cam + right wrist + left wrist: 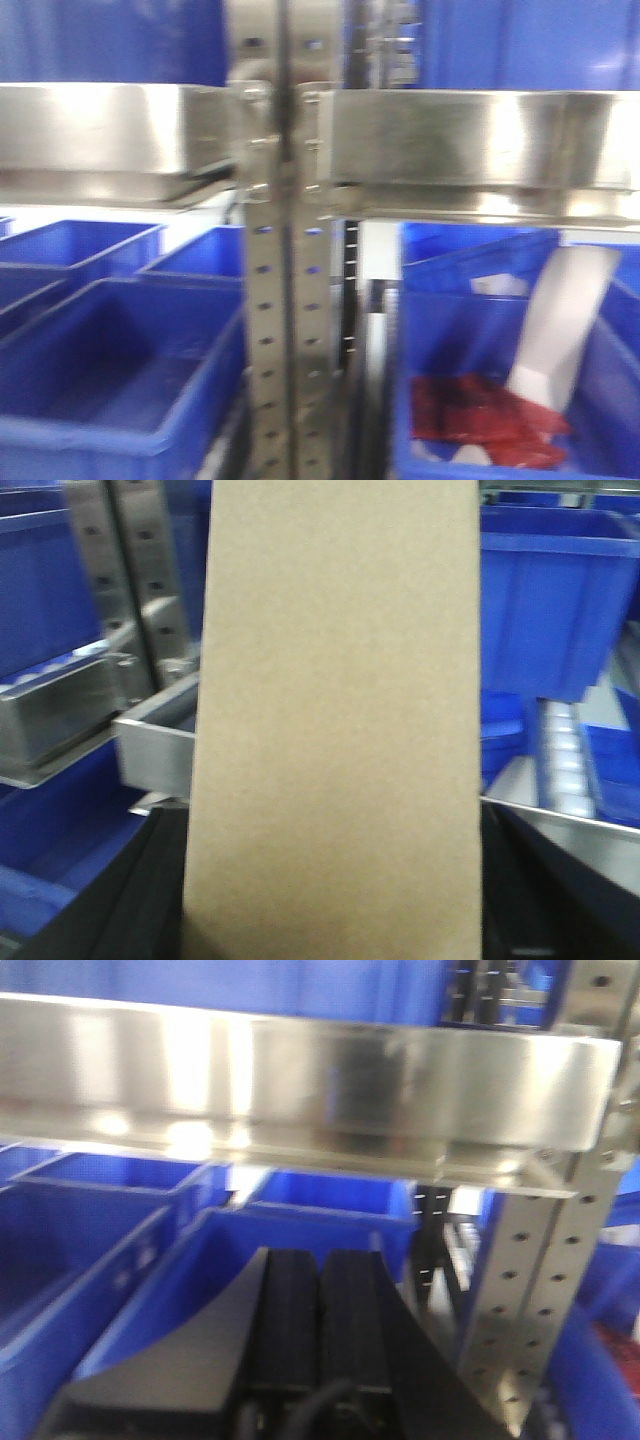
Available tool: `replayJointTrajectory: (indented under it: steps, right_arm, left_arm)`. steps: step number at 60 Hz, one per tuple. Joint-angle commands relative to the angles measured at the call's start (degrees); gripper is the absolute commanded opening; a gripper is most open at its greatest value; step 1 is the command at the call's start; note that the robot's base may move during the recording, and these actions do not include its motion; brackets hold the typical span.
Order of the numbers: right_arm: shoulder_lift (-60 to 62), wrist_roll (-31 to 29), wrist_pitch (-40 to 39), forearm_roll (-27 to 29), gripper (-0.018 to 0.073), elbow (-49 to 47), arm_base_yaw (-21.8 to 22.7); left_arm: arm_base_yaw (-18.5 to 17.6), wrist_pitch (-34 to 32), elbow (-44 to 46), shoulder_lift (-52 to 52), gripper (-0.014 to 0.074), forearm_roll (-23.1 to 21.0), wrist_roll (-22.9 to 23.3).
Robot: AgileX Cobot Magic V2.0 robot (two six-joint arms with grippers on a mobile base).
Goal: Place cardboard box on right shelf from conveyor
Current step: 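Align the held box with the upper shelf roller track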
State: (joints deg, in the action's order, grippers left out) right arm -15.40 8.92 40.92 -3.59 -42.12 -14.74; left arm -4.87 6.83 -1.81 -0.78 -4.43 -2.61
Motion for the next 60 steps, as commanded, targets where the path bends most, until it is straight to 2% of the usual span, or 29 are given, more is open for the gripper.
replayJointTrajectory:
  steps: [1,60]
  right_arm:
    - [-0.70,-0.59,-6.09,-0.43,0.0246,-1.65,0.22]
    - [-0.70,-0.59,-6.09,-0.43,0.0246,-1.65,0.22]
  left_arm:
    - [-0.32,-4.93,-0.49,-0.86,-0.0116,-0.34,-0.02]
    - [-0.32,-4.93,-0.49,-0.76,-0.0115,-0.34,-0.02]
